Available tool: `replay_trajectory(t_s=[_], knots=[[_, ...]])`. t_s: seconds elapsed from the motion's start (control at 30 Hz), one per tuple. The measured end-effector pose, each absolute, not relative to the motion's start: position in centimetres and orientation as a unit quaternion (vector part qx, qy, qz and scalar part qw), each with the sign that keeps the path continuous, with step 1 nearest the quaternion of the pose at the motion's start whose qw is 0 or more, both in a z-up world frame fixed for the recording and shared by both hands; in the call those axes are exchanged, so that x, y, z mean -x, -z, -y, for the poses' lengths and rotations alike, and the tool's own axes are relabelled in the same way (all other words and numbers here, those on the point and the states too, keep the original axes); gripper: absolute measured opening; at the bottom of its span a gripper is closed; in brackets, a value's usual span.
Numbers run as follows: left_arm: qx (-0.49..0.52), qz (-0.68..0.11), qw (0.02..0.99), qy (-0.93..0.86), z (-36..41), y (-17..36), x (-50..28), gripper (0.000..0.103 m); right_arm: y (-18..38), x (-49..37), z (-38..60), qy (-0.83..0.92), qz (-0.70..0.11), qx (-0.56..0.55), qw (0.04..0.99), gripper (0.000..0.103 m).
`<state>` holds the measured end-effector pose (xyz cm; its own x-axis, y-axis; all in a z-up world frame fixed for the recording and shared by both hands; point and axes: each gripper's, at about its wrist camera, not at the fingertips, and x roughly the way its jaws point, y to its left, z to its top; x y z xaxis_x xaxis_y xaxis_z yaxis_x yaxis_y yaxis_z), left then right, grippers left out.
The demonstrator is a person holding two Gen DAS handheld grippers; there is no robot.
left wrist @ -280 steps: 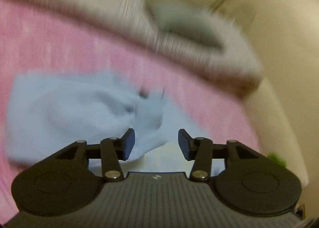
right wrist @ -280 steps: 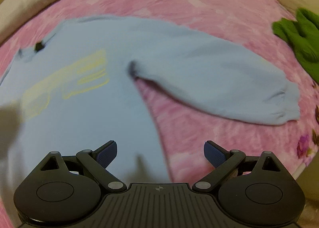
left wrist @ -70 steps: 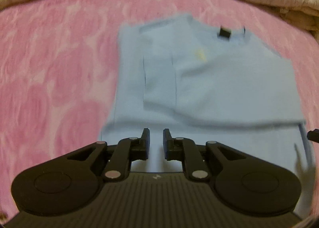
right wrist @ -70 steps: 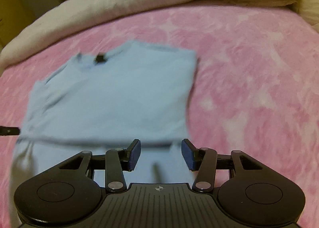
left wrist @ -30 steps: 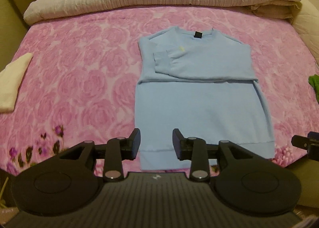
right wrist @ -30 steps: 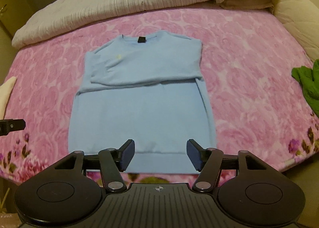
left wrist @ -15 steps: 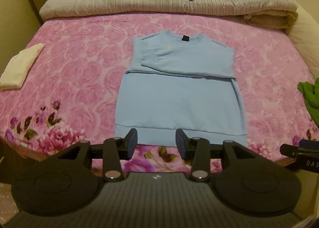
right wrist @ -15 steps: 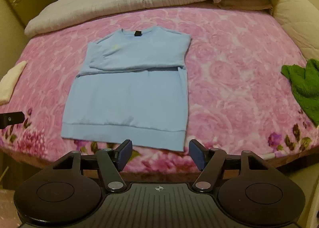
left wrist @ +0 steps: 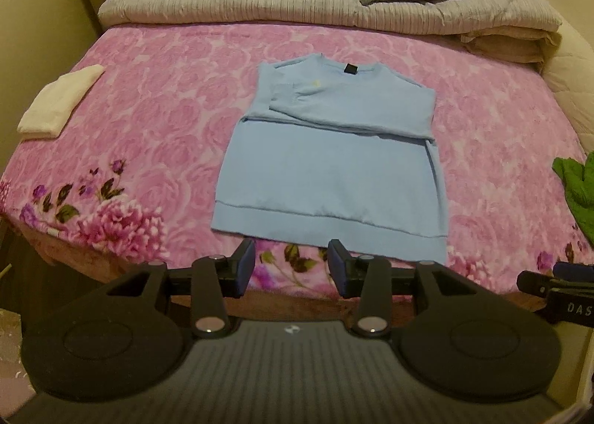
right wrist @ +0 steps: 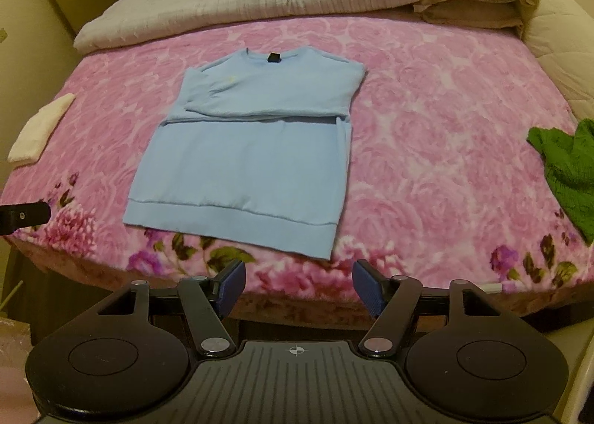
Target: Fold clothes
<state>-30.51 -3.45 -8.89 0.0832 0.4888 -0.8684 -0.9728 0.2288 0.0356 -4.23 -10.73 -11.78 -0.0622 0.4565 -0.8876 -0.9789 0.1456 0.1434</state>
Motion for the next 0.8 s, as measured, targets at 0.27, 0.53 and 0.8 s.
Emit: replay_trajectory(t_s=[0.27, 0.53, 0.8], knots=[[0.314, -0.416, 0.649, -0.555, 4.8, 10.2, 32.1, 0.039, 11.9, 3.4, 12.0, -0.582, -0.446, 0.296, 0.611, 0.067], [0.334, -0.408, 0.640, -0.559, 4.5, 10.4, 33.7, 0.039, 12.1, 3.2, 12.0, -0.581, -0.453, 0.290, 0.610, 0.068], [0.353, -0.387, 0.653, -0.547, 1.1, 12.1, 36.4, 0.039, 13.2, 2.8, 10.3, -0.572, -0.469, 0.275, 0.614, 0.068]])
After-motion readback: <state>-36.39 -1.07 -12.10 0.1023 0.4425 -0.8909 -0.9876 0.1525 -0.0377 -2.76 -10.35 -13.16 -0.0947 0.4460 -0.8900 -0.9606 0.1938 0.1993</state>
